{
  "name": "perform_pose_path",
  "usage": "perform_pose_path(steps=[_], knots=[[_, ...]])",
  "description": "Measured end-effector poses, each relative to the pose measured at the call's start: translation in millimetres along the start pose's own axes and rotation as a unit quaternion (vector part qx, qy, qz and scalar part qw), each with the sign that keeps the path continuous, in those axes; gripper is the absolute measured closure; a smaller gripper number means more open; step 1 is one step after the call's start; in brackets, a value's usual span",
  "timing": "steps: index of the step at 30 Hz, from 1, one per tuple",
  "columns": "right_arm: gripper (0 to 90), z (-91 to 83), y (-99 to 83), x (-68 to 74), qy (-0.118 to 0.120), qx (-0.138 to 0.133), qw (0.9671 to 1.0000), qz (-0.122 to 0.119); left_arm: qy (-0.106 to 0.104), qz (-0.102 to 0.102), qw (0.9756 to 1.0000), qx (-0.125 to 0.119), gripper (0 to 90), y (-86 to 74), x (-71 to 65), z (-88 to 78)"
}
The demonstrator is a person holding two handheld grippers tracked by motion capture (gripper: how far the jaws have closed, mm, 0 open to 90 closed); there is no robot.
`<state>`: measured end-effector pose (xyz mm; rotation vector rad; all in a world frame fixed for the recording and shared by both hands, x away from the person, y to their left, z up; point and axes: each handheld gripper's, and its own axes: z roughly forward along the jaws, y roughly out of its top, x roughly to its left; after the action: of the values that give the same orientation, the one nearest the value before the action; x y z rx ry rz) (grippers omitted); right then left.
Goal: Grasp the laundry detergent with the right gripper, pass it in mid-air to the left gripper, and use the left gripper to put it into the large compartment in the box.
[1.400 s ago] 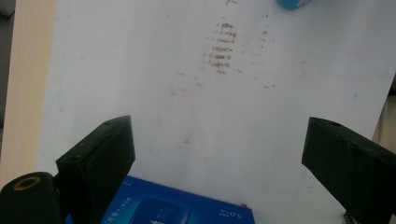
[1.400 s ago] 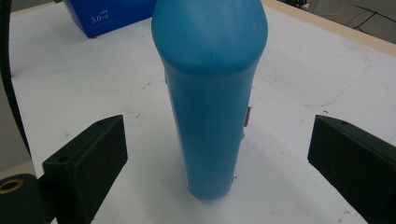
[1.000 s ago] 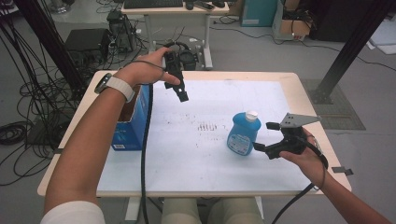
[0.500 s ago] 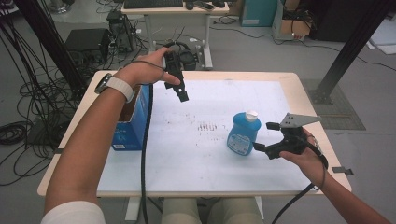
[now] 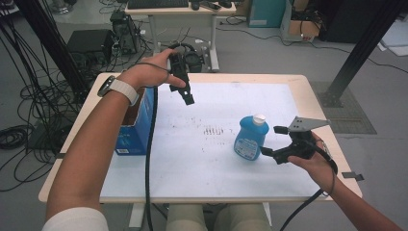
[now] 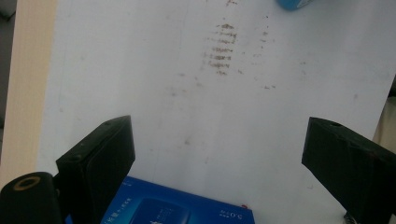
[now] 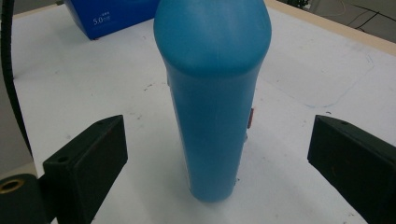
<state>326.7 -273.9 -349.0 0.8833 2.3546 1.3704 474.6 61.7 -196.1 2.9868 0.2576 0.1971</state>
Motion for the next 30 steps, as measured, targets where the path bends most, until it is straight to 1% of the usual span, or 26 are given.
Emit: perform_pose_path(steps=[7, 9, 15, 30], knots=[[4.6, -0.5, -0.2, 0.0, -0.002, 0.001, 1.0000, 0.003, 0.000, -0.001, 1.0000, 0.000, 9.8, 0.0, 0.0, 0.0], [4.6, -0.1, -0.1, -0.3, -0.001, 0.000, 1.0000, 0.000, 0.002, 0.000, 1.0000, -0.002, 9.8, 0.0, -0.1, 0.2], [4.6, -0.3, -0.3, -0.5, 0.000, -0.002, 1.0000, 0.002, -0.001, -0.002, 1.0000, -0.001, 9.8, -0.4, 0.2, 0.1], [4.6, 0.0, 0.3, 0.0, 0.000, -0.002, 1.0000, 0.001, 0.002, -0.002, 1.0000, -0.004, 9.8, -1.4, 0.4, 0.2]])
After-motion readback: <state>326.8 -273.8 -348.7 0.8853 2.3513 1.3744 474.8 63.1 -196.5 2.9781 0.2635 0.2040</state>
